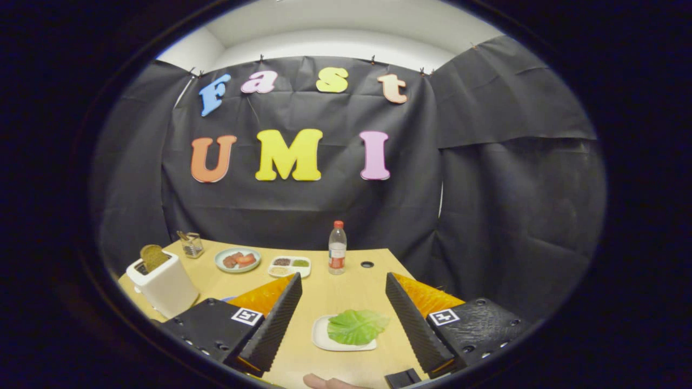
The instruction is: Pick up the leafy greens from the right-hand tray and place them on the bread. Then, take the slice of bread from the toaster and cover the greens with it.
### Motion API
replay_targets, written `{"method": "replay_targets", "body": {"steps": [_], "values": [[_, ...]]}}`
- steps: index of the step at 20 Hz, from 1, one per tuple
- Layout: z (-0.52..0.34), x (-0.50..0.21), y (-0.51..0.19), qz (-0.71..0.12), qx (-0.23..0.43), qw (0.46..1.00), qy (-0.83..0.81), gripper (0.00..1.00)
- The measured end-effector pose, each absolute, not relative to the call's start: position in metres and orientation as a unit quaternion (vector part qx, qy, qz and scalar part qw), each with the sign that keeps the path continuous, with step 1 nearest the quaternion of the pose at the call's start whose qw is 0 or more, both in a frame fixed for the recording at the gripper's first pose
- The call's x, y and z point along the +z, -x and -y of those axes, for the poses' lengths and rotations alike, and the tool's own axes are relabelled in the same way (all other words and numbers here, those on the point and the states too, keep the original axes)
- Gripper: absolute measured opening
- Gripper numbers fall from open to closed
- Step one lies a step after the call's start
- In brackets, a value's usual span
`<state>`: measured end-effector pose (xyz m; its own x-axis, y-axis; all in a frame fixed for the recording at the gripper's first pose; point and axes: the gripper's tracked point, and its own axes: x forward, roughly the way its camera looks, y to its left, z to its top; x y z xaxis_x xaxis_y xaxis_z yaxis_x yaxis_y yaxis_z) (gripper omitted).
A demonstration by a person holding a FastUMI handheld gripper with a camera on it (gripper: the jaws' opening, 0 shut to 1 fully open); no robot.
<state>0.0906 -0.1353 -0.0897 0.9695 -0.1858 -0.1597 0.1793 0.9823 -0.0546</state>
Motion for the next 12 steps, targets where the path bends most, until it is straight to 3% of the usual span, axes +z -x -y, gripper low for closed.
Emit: {"method": "replay_targets", "body": {"steps": [12], "values": [[0.234,-0.274,-0.201,-0.301,-0.12,0.946,-0.01,0.96]]}}
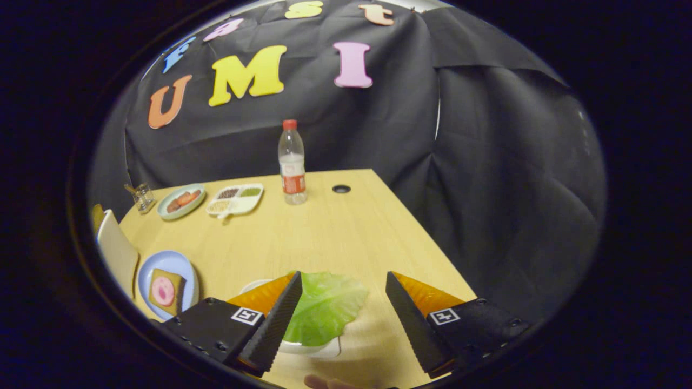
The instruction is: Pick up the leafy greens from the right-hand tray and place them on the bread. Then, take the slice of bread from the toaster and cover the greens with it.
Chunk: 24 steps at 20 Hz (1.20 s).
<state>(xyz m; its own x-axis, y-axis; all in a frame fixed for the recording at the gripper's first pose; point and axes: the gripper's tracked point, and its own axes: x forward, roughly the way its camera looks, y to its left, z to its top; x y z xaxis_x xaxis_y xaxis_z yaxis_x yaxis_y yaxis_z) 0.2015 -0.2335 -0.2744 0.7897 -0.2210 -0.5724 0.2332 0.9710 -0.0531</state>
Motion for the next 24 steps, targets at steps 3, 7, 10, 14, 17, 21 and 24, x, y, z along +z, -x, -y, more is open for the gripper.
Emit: {"method": "replay_targets", "body": {"steps": [3,7,10,14,17,21,24], "values": [[0.239,-0.303,-0.213,-0.337,-0.111,0.935,-0.009,0.95],[0.241,-0.322,-0.218,-0.37,-0.095,0.924,0.004,0.94],[0.238,-0.326,-0.221,-0.373,-0.082,0.924,0.009,0.93],[0.226,-0.325,-0.226,-0.37,-0.065,0.927,0.007,0.54],[0.218,-0.313,-0.222,-0.357,-0.062,0.932,0.006,0.17],[0.202,-0.282,-0.21,-0.325,-0.057,0.944,0.008,0.0],[0.182,-0.253,-0.199,-0.294,-0.052,0.954,0.013,0.0]]}}
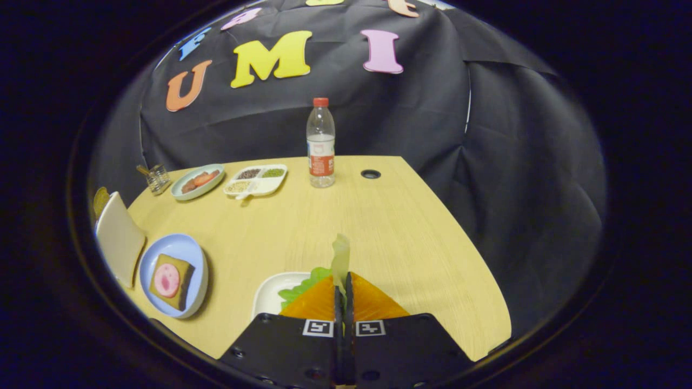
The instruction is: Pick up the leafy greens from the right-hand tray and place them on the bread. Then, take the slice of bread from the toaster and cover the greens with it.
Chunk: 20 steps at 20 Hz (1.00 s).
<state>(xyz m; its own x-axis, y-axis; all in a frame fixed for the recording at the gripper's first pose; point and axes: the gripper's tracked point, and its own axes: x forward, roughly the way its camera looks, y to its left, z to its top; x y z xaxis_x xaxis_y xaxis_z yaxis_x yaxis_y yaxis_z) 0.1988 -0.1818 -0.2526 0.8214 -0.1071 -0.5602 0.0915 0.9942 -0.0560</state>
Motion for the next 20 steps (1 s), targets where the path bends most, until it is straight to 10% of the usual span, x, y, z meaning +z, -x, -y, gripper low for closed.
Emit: {"method": "replay_targets", "body": {"steps": [20], "values": [[-0.047,-0.205,-0.149,-0.234,0.037,0.969,0.071,0.0]]}}
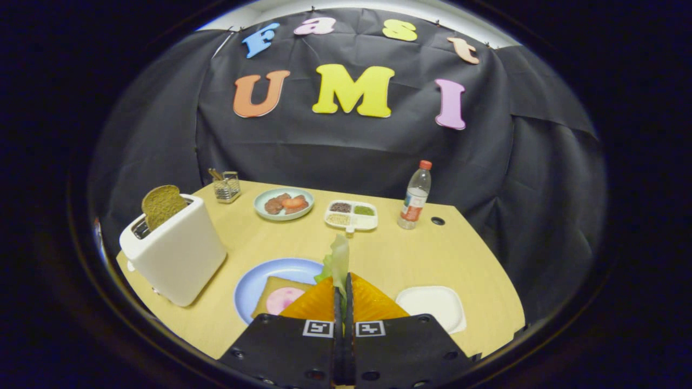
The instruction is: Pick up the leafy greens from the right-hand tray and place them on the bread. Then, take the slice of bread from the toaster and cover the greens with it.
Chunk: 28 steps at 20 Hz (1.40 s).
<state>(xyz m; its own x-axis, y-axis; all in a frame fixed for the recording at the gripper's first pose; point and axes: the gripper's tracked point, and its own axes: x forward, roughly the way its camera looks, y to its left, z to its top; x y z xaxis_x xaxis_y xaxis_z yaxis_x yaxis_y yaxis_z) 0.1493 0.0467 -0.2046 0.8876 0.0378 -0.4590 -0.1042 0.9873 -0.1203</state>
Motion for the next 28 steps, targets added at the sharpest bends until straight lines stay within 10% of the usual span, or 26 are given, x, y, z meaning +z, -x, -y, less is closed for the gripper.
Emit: {"method": "replay_targets", "body": {"steps": [9,22,26,28], "values": [[-0.163,-0.231,-0.143,-0.236,0.146,0.96,0.038,0.01],[-0.092,-0.314,-0.208,-0.316,0.089,0.945,0.012,0.01],[-0.086,-0.322,-0.213,-0.323,0.083,0.943,0.007,0.1],[-0.085,-0.32,-0.209,-0.324,0.081,0.943,0.006,0.36]]}}
